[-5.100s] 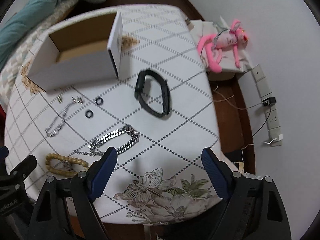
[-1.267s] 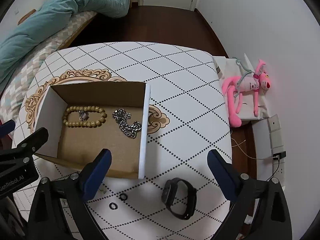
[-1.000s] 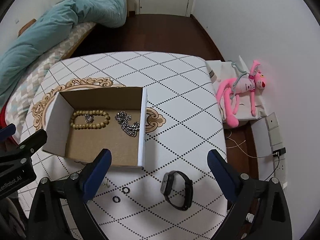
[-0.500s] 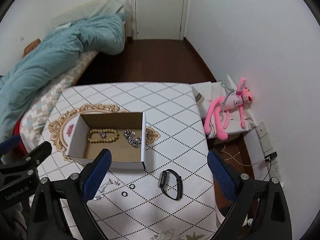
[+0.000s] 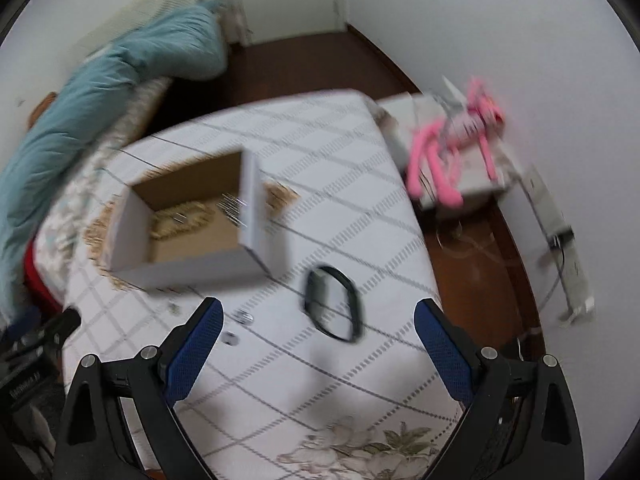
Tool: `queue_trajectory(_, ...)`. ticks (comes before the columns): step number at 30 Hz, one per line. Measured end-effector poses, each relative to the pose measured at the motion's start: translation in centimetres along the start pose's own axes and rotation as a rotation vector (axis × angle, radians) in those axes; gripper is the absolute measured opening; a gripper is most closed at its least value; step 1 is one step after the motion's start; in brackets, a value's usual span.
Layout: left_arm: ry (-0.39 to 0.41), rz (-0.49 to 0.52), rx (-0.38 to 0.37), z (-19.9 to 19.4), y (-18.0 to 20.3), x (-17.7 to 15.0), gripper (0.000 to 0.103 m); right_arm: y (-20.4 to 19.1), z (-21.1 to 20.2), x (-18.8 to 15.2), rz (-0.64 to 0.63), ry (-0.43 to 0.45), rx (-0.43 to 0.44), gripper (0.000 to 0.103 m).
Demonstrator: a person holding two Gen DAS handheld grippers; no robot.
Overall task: Organize jewelry
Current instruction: 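Grasp the silver chain necklace with the left gripper while the right grasps the black watch band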
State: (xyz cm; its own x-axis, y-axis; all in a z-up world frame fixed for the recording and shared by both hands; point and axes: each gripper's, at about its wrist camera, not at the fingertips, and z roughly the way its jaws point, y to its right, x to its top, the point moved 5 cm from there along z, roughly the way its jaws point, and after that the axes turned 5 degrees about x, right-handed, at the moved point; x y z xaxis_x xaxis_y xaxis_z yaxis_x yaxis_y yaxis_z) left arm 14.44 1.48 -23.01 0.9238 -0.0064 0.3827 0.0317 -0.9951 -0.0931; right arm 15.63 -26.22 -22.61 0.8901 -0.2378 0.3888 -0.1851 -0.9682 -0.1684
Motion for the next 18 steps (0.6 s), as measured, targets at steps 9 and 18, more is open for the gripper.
queue_trajectory(9,-0.068,0.025,-0.054,3.4,1.2,-2.4,0.1,4.3,6.0,-1.6,0.094,-0.086,0.018,0.082)
queue_trajectory(18,-0.092,0.044,-0.115,3.7,1.2,-3.5,0.094,3.0,9.1,-1.4,0.013,-0.077,0.053,0.008)
